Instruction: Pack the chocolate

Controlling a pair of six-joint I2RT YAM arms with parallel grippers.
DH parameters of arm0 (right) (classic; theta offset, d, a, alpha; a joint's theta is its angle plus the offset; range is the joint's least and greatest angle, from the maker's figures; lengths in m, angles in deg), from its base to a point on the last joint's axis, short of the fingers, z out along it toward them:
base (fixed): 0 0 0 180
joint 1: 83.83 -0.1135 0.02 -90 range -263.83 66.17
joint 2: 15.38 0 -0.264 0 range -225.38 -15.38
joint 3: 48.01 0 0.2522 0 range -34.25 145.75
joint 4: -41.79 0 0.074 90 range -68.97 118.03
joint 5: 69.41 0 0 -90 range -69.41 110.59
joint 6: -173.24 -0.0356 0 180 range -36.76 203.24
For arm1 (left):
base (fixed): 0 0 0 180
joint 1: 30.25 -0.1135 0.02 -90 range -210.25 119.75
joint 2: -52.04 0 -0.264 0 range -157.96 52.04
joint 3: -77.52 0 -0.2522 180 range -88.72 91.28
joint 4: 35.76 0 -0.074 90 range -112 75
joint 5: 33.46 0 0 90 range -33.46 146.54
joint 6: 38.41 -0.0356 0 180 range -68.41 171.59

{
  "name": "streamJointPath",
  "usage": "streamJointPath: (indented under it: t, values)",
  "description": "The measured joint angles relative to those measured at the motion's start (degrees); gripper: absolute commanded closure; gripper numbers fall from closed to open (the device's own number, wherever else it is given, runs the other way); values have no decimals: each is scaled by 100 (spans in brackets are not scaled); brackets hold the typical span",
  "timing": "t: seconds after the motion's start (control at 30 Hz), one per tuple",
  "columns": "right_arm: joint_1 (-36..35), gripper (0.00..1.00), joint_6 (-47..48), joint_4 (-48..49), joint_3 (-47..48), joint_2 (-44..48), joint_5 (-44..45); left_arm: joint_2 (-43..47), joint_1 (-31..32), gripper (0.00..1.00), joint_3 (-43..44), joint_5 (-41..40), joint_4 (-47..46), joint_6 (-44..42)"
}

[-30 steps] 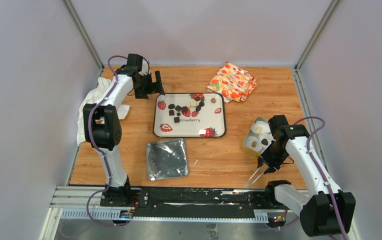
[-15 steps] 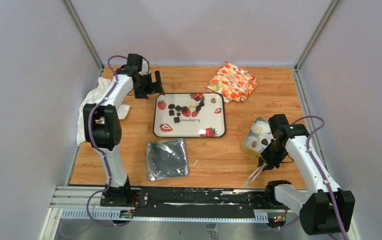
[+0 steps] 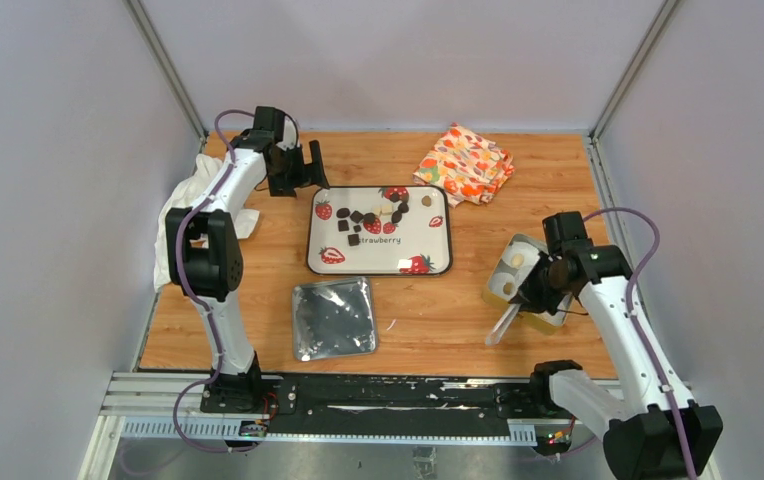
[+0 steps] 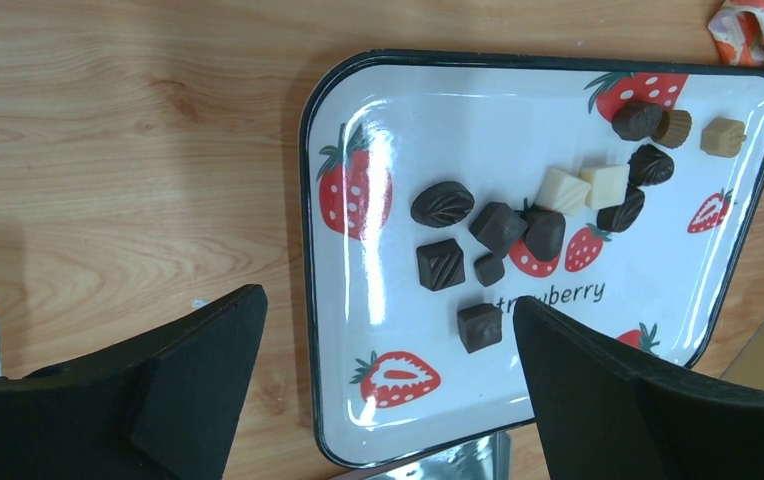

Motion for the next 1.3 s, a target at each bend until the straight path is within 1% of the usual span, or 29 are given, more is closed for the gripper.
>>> streamJointPath:
  t: [0.13, 0.27, 0.47, 0.5, 0.67, 0.8, 0.83, 0.87, 0.9, 0.93, 0.97, 1.0, 1.03, 1.07, 1.1, 1.2, 1.3]
  values:
    - [-299, 100, 151, 498, 273, 2, -94, 66, 0, 0, 0, 0, 2, 0]
    - [-487, 100, 341, 833, 782, -577, -37, 232, 0, 0, -2, 11, 2, 4]
    - [-407, 100, 647, 1700, 2035, -2345, 111, 535, 0, 0, -44, 70, -4, 24]
    - [-304, 100, 717, 1786, 2435, -2804, 103, 614, 0, 0, -101, 70, -2, 17]
    - [181, 100, 1025, 2184, 3864, -4424, 157, 1012, 0, 0, -433, 9, 13, -44]
    - [546, 100, 1231, 2247, 4671, -5552, 208, 1368, 0, 0, -748, -101, 66, -90]
    - [619, 97, 1259, 2264, 4725, -5722, 214, 1440, 0, 0, -811, -125, 90, -92]
    - [693, 90, 1274, 2262, 4752, -5871, 221, 1513, 0, 0, -881, -142, 107, -94]
    - [778, 81, 1285, 2260, 4756, -6011, 227, 1563, 0, 0, -929, -157, 127, -96]
    - [881, 68, 1296, 2249, 4756, -6170, 227, 1620, 0, 0, -988, -175, 151, -103]
    - [944, 52, 1314, 2249, 4758, -6279, 227, 1650, 0, 0, -1029, -184, 151, -111]
    - [997, 38, 1333, 2243, 4778, -6395, 221, 1674, 0, 0, -1078, -190, 155, -116]
    - [1038, 27, 1331, 2232, 4804, -6474, 216, 1696, 0, 0, -1119, -197, 157, -118]
    - [1086, 17, 1447, 2197, 4876, -6581, 214, 1714, 0, 0, -1165, -203, 166, -125]
    - [1106, 13, 1438, 2194, 4918, -6610, 203, 1735, 0, 0, -1213, -225, 177, -136]
    - [1113, 11, 1541, 2229, 4981, -6548, 188, 1775, 0, 0, -1274, -302, 214, -157]
    - [1082, 10, 1652, 2282, 4959, -6212, 205, 1871, 31, 0, -1309, -391, 284, -199]
